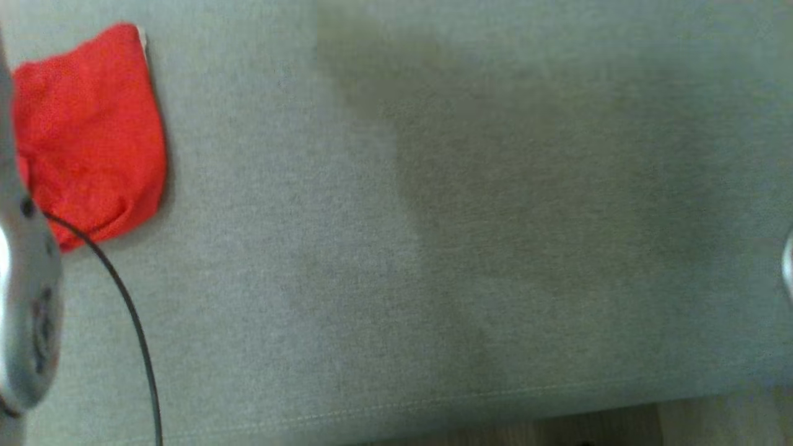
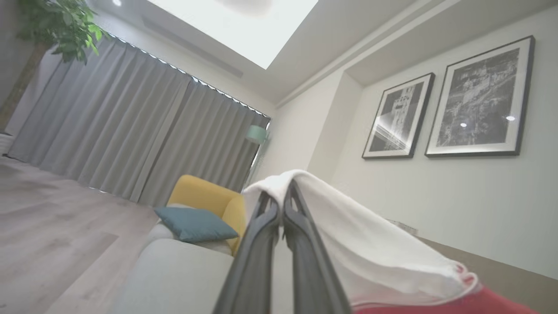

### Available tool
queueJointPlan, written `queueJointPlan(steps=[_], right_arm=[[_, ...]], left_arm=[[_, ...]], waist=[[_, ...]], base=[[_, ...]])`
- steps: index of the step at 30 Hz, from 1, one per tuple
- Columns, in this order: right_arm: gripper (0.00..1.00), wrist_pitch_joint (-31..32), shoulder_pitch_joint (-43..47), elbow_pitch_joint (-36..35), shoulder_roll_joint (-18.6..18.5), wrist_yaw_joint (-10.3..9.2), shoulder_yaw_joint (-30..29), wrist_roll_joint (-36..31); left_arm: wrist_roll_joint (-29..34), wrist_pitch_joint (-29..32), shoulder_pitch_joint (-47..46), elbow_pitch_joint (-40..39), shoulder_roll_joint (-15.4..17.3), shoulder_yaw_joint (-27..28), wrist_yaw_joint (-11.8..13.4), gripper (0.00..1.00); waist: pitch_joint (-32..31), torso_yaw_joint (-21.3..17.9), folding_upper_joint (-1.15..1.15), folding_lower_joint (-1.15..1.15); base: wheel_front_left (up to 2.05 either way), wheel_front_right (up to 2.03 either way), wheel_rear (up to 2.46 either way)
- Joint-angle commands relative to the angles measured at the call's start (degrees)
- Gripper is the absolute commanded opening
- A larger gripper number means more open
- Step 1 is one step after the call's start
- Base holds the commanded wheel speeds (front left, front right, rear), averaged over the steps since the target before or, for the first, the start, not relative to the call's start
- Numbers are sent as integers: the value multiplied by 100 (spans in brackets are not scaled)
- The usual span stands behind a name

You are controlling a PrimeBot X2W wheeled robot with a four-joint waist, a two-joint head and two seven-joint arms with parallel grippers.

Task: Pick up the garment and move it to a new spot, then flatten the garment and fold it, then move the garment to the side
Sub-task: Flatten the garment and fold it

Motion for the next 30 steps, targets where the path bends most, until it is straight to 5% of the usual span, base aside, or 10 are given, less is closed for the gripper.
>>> queueJointPlan(steps=[1,9,24,30], right_arm=[[0,-262,-385,105,133,36,-117,-231],[0,-733,-808,1333,367,36,-682,-822],[0,-746,999,2705,197,36,-561,-335],[0,-746,1601,3069,-102,36,-65,-6]], left_arm=[[59,-187,-460,64,246,186,-29,0],[253,-546,-794,1010,-29,45,-508,0],[674,-577,1735,1252,-193,-111,-883,0],[139,-576,2833,1038,73,-1298,-899,0]], waist=[[355,162,0,-1],[586,330,0,-1],[346,545,0,-1],[-71,649,0,-1]], base=[[0,0,0],[0,0,0],[0,0,0],[0,0,0]])
